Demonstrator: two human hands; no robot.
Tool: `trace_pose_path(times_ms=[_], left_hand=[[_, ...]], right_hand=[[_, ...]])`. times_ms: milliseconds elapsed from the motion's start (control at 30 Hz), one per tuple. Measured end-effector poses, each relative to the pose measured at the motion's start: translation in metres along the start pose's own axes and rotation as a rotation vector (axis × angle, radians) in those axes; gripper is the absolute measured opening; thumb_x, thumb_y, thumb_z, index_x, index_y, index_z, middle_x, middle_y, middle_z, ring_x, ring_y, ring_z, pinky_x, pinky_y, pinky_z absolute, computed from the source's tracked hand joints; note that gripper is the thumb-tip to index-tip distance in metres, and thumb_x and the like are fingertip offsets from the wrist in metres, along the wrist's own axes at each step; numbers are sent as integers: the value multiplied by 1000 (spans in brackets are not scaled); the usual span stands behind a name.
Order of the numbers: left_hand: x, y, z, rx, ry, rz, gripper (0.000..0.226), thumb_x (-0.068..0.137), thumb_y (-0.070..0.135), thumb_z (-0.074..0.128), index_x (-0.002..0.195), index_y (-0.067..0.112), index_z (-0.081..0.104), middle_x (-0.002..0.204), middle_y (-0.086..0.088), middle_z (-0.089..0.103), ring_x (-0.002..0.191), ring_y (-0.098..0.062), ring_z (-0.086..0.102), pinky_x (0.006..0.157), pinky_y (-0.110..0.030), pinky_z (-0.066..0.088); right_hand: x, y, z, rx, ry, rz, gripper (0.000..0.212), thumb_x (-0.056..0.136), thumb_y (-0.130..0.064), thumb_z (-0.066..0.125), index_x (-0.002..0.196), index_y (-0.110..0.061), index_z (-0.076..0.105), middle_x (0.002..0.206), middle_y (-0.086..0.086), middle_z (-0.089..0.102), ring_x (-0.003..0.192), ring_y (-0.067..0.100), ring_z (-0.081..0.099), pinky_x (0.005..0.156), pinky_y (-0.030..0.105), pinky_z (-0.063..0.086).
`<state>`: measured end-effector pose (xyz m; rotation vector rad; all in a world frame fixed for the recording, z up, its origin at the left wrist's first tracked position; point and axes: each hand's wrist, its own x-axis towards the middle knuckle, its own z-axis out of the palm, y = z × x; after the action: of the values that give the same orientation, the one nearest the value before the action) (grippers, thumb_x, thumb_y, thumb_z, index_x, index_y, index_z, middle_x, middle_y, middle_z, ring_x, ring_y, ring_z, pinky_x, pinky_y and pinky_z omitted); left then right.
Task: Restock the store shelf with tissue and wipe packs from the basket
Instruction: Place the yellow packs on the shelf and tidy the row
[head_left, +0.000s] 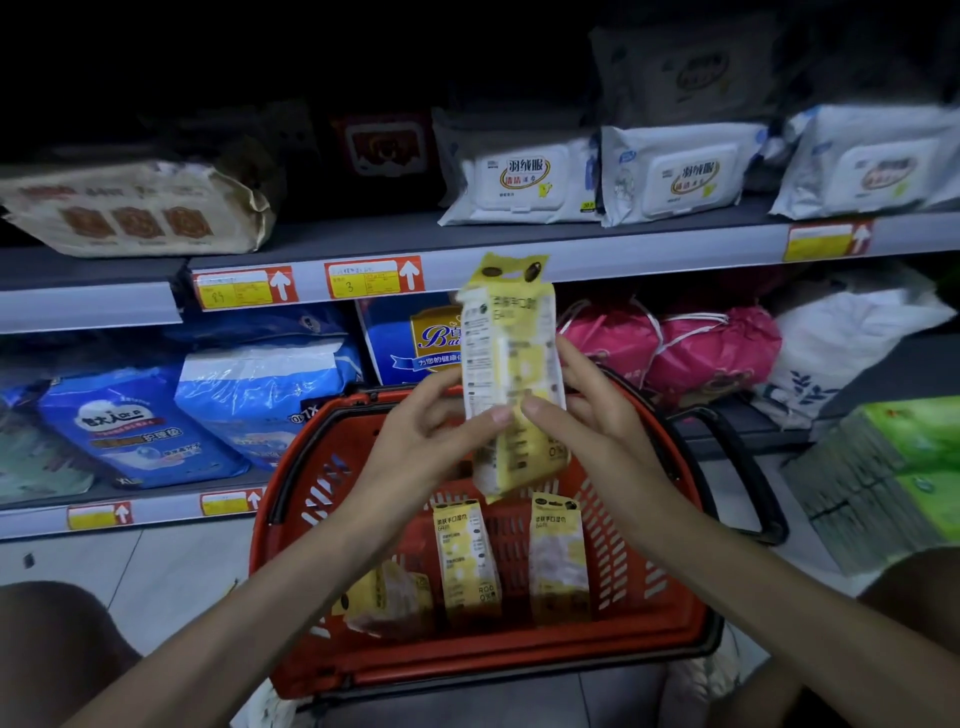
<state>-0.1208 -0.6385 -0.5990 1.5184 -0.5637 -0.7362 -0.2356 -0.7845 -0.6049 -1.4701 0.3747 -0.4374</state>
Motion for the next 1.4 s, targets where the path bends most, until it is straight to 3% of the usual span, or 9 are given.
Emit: trace_pose_path(times_ms=[167,367,533,667,767,933,1133,1267,1400], left_hand=[[-1,-8,-5,-78,77,-74,51,87,9,79,133,17,58,118,-6,78,108,-26,75,100,-55,56],[-6,-1,-9,-244,91,-145,36,92,-1,66,125,13,66,123,-16,74,117,-41,68,101,-63,53],[-8,36,-5,-215,82,-15,55,79,3,76,132,15,62,116,-10,78,105,-28,75,94,-52,56],[-7,73,1,-126,84,113,54,85,0,77,133,19,61,111,-6,79,101,-24,76,88,-48,59],[-7,106,7,-82,72,204,52,87,-1,78,131,23,62,111,-3,79,100,-20,76,73,-32,60],[-1,169,17,-2,88,378,54,76,1,81,125,19,68,115,-4,78,110,-24,74,99,-54,58],[15,246,29,219,138,639,42,93,12,75,130,31,68,116,13,76,111,-6,70,98,-40,58],[40,282,39,385,227,701,34,100,34,66,133,41,63,109,25,75,96,5,69,83,-32,61],[76,307,45,399,304,698,29,98,31,64,126,38,68,102,22,76,88,7,69,74,-25,57]], right_hand=[[-10,-4,-2,-101,46,-67,63,97,-5,67,152,-28,46,134,-5,63,120,6,63,89,22,55],[-18,-23,-3,-117,56,-133,54,95,-11,73,144,-26,55,124,1,66,115,13,66,91,27,55],[-26,-51,1,-379,97,-206,61,90,-35,79,142,-48,51,130,-15,57,112,1,60,84,26,56],[-29,-80,0,-406,96,-281,63,92,-36,76,145,-52,46,129,-23,58,112,-3,59,84,22,54],[-24,-105,-3,-380,111,-318,66,92,-34,76,146,-53,44,123,-25,65,112,-2,63,87,23,56],[-3,-156,-8,-335,185,-437,69,87,-23,82,139,-55,50,124,-18,69,113,3,66,92,36,59],[32,-231,-17,-285,222,-597,64,89,-12,80,134,-48,52,118,-22,71,107,-3,68,83,19,58],[75,-263,-22,-259,301,-624,66,87,-12,81,142,-38,54,124,-13,71,113,3,67,88,25,60],[115,-283,-24,-237,329,-631,68,89,-8,79,147,-32,52,121,-10,72,111,5,68,88,26,60]])
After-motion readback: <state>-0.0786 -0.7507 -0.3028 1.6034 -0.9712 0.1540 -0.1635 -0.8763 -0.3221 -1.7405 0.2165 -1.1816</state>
